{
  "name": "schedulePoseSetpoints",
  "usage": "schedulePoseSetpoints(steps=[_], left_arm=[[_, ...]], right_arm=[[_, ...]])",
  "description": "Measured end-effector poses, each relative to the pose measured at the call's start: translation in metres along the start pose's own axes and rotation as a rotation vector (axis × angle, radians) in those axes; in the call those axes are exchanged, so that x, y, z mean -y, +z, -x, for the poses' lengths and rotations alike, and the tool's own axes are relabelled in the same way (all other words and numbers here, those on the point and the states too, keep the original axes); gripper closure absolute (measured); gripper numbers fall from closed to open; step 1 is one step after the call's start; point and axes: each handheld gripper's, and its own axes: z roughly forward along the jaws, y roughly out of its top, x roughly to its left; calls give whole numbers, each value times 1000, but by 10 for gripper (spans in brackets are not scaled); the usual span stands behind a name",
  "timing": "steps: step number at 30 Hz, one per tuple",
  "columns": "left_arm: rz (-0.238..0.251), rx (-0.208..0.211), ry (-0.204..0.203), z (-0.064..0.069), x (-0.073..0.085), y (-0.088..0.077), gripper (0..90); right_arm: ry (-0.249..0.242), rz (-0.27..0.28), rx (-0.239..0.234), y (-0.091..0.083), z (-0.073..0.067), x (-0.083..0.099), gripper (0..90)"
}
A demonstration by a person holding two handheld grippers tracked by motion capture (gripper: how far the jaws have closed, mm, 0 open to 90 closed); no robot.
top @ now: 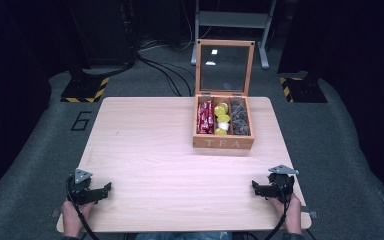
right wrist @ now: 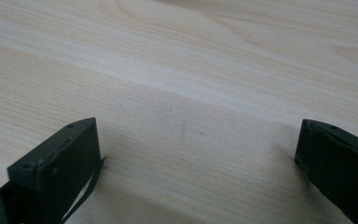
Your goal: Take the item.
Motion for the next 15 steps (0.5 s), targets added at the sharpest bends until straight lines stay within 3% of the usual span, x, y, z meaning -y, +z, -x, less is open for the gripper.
schedulePoseSetpoints(steps=[15], left_arm=[[-1,-2,0,0,0,0,109]], right_arm=[[2,3,6,0,-1,0,0]])
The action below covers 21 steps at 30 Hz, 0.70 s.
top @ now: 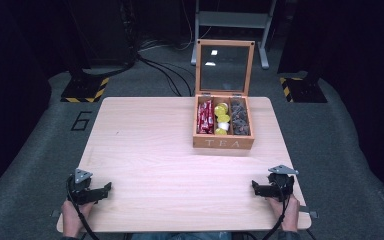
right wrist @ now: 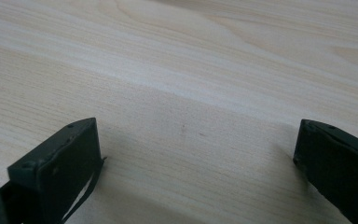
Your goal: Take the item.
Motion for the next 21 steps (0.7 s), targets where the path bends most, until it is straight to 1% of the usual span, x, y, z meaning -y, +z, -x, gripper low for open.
schedulePoseSetpoints(steps=[6,8,11,12,16,19,21], left_arm=[[-4,-1,1,0,0,0,109],[-9,0,1,0,0,0,108],[-1,2,1,0,0,0,110],[-13,3,2,0,-1,-1,110],[-19,2,8,1,-2,0,92],[-27,11,12,2,-4,0,77],[-16,19,10,3,-5,0,72]], right_arm=[[12,0,-2,0,-1,0,0],[9,1,-3,0,-1,0,0],[9,2,-2,0,-1,0,0],[9,2,-2,0,-1,0,0],[11,1,-4,0,-1,0,0],[7,3,-3,0,-1,0,0],[11,1,-4,0,-1,0,0]])
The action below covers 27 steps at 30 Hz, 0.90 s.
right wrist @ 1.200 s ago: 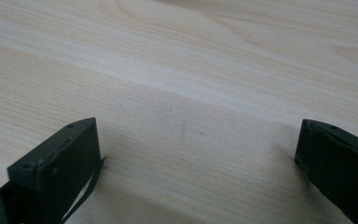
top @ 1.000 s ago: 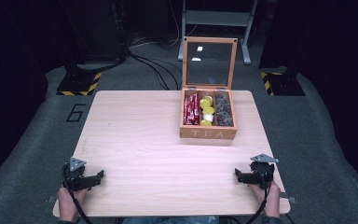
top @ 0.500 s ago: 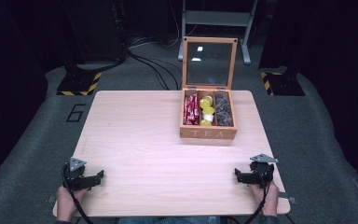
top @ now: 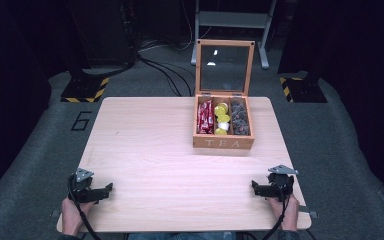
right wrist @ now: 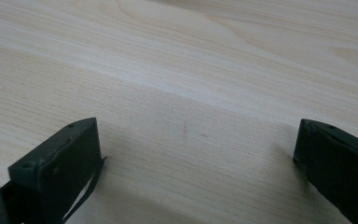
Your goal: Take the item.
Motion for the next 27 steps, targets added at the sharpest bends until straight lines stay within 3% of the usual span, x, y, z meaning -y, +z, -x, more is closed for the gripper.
schedulePoseSetpoints(steps=[27], left_arm=[[35,59,93,38,-47,-6,68]], right_arm=[[-1,0,-3,0,0,0,0]])
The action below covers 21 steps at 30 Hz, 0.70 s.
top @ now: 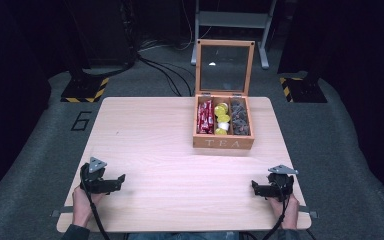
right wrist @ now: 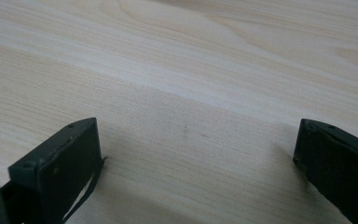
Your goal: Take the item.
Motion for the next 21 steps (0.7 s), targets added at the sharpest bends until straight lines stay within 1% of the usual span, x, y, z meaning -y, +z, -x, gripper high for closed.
schedulePoseSetpoints(steps=[3,4,5,7,9,13,14,15,17,19,21], left_arm=[[13,3,-2,4,-5,2,68],[8,13,5,4,-6,2,69],[10,13,6,6,-8,3,70],[10,19,25,9,-12,4,72],[11,18,27,11,-14,5,73],[10,28,50,15,-20,6,76],[20,24,53,16,-22,7,76],[17,25,64,17,-23,6,77],[26,31,66,19,-27,7,79],[23,41,79,21,-32,8,80],[25,42,82,22,-34,9,81]], right_arm=[[-4,1,-1,0,0,0,0],[-4,1,-1,0,0,0,0],[-4,1,-1,0,0,0,0],[-4,1,-1,0,0,0,0],[-4,1,-1,0,0,0,0],[-4,1,-1,0,0,0,0],[-4,1,-1,0,0,0,0],[-4,1,-1,0,0,0,0],[-4,1,-1,0,0,0,0],[-4,1,-1,0,0,0,0],[-4,1,-1,0,0,0,0]])
